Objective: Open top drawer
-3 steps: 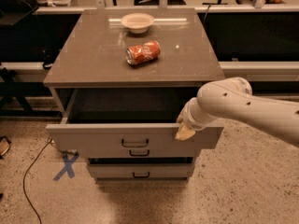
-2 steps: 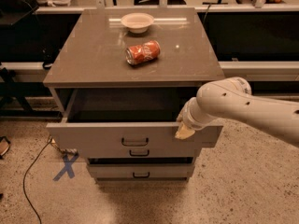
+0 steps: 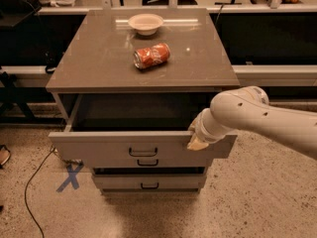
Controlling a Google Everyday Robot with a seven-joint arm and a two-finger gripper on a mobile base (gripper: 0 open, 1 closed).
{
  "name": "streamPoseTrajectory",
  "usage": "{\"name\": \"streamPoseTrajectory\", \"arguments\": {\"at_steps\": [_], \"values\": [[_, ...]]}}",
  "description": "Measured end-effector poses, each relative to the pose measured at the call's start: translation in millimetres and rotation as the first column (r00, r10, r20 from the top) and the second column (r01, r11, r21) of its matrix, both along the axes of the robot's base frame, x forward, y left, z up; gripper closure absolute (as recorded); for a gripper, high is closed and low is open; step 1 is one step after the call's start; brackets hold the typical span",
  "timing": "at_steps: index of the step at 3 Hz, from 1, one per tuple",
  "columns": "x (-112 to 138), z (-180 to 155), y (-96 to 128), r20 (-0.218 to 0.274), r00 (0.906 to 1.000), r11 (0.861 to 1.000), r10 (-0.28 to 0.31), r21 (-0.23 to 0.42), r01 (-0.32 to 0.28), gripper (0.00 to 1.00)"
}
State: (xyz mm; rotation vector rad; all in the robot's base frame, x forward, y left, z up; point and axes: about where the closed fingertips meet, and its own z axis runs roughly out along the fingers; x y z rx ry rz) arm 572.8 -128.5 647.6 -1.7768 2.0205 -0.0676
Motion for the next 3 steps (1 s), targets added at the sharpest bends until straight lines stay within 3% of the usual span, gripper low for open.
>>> {"name": "streamPoseTrajectory", "arguments": {"at_steps": [2, 3], "values": [[-9.1, 0.5, -4.3, 0.004, 0.9999, 1.000, -0.013, 0.006, 0.013, 0.96], [-9.1, 0.5, -4.3, 0.004, 0.9999, 1.000, -0.013, 0.006, 0.013, 0.74]]}}
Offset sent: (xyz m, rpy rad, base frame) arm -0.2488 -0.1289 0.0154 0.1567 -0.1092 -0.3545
